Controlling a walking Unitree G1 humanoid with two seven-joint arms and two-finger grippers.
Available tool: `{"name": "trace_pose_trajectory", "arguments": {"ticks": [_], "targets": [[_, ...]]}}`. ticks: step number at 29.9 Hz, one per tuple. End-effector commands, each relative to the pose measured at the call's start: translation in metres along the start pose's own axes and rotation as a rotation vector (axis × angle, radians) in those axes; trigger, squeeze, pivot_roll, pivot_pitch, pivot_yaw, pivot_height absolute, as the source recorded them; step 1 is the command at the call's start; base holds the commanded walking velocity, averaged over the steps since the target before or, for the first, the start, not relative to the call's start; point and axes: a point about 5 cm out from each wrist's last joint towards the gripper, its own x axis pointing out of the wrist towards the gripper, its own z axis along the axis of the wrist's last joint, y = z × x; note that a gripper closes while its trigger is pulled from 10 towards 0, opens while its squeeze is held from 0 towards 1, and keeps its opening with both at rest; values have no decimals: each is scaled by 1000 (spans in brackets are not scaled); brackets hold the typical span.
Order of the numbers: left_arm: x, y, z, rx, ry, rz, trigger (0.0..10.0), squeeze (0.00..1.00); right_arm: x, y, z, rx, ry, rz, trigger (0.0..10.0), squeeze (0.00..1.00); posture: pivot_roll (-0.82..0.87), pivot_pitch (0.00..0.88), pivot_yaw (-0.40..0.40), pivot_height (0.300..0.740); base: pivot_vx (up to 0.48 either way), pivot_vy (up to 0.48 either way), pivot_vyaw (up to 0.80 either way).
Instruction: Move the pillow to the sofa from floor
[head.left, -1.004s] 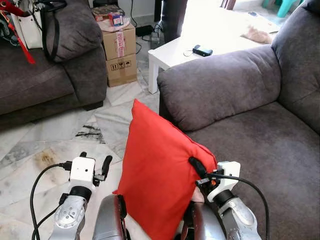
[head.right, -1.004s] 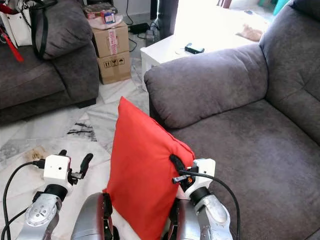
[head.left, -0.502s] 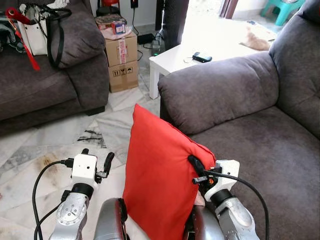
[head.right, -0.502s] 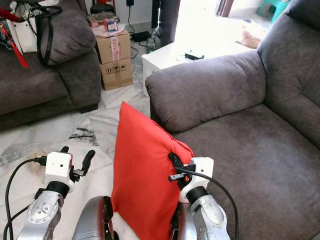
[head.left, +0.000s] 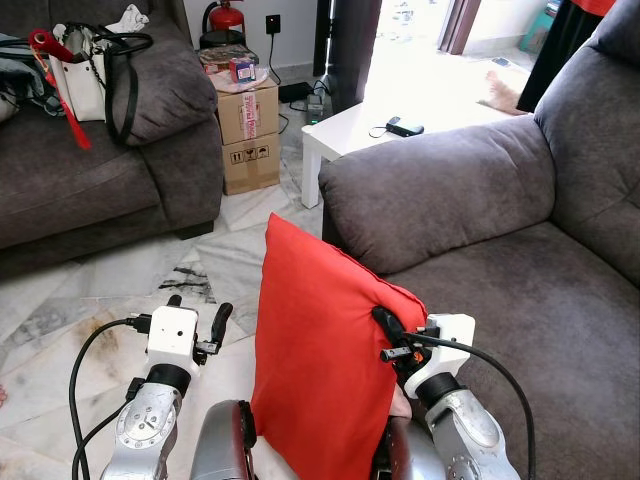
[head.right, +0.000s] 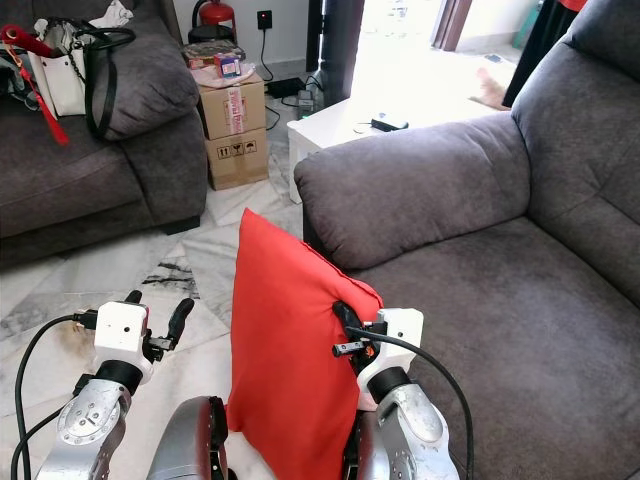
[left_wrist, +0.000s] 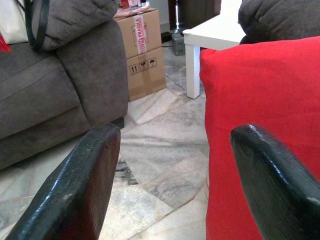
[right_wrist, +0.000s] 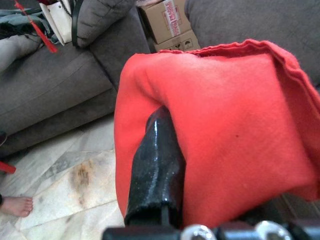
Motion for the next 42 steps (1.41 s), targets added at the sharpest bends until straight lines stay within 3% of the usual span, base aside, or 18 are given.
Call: {"name": "trace_pose_trajectory", "arguments": {"ticks": [1, 26, 42], "targets": [[1, -4, -1, -9, 5, -15, 10000, 0, 8, 10, 35, -32, -166, 42, 10000, 0, 40, 45, -72, 623, 0, 0, 0], [2, -5, -1, -17, 7, -18, 10000, 0, 13, 15, 34, -16, -166, 49, 10000, 0, 45, 69, -70, 738, 0, 0, 0], [6, -3, 2, -9, -1, -26, 10000, 0, 18, 15, 35, -14, -178, 42, 10000, 0, 57, 60, -52, 740, 0, 0, 0]]}}
